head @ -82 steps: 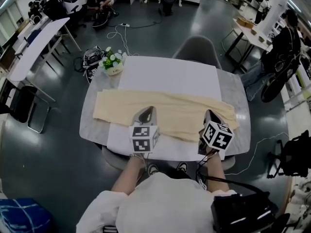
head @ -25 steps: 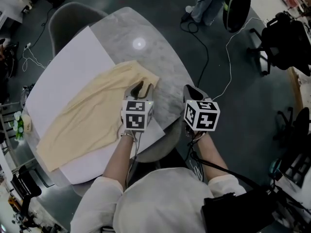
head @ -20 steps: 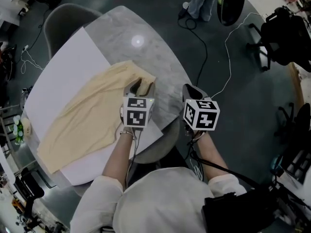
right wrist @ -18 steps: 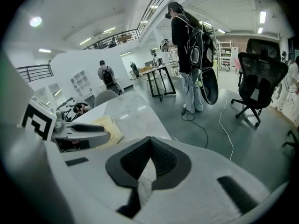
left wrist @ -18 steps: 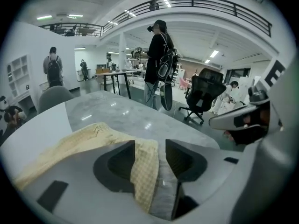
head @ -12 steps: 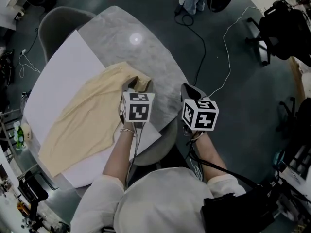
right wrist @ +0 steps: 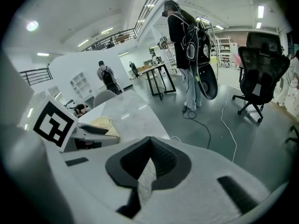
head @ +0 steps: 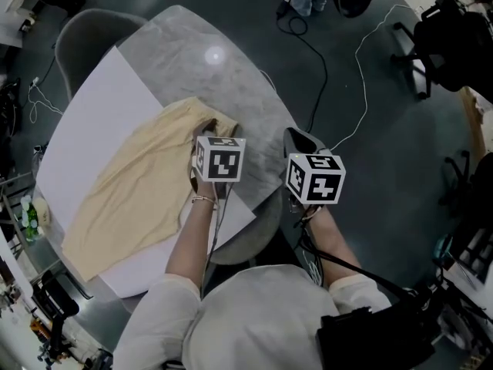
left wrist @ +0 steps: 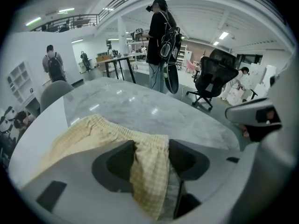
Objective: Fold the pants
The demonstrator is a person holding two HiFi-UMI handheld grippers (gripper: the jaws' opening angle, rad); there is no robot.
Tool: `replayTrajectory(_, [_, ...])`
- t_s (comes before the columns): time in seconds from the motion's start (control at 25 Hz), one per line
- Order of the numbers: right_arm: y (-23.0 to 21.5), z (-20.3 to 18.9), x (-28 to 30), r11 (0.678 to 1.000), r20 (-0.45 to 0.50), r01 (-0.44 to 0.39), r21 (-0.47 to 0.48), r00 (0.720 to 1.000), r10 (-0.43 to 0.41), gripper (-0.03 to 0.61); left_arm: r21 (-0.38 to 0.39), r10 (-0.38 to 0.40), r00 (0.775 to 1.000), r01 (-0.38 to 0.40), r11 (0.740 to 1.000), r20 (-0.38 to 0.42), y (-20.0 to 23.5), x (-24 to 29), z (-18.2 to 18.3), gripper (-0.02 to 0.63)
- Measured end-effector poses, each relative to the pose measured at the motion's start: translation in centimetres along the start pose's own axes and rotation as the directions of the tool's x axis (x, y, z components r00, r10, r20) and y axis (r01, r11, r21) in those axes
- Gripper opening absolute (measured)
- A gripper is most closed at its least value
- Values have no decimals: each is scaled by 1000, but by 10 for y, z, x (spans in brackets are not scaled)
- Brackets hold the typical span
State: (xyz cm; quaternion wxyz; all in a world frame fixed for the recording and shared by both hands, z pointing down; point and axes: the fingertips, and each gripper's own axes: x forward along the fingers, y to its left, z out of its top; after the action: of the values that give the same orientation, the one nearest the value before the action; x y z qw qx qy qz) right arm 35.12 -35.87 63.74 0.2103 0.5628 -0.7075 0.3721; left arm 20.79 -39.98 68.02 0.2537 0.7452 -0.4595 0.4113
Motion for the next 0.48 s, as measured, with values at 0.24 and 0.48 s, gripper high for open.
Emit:
replayTrajectory(0.24, [7,-6,7,1000,-16,-13,15,1000,13,-8,-35,-10,999,9,999,-30,8,0,3,162])
replayTrajectory(0.48, [14,-4,9,1000,-22,-23,-3,999,23,-8,-33,2,1000,-2,999,-15,20,-1,0,49])
